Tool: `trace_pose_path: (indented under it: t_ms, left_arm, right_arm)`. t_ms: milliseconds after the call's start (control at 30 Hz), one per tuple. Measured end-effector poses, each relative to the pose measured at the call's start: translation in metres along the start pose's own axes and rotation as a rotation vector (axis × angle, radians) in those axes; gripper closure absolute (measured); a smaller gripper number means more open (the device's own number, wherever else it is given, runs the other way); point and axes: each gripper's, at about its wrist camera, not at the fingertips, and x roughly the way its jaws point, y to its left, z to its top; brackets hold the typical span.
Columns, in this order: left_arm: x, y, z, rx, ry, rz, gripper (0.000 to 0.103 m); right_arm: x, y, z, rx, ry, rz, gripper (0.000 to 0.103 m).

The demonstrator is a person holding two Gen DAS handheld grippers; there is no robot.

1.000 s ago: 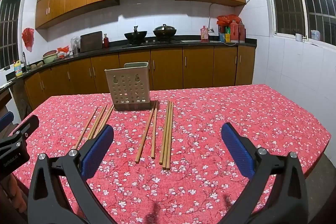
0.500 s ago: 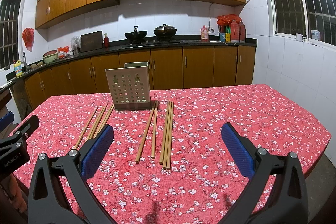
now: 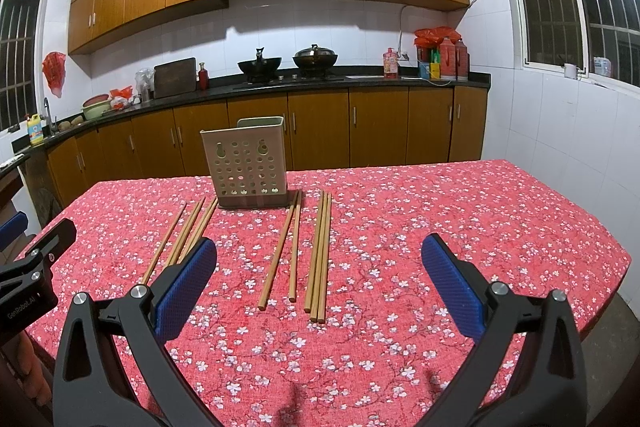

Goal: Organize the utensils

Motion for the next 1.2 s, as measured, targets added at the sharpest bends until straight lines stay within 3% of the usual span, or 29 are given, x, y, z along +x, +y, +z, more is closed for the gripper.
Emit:
trace_pose_path:
  t_ms: [1200]
  left_arm:
    - [0.0002, 0.0002, -0.0007, 0.000, 0.002, 0.000, 0.004]
  right_arm:
    - [-0.0007, 0.0040, -0.0003, 0.001, 0.003, 0.000, 0.002]
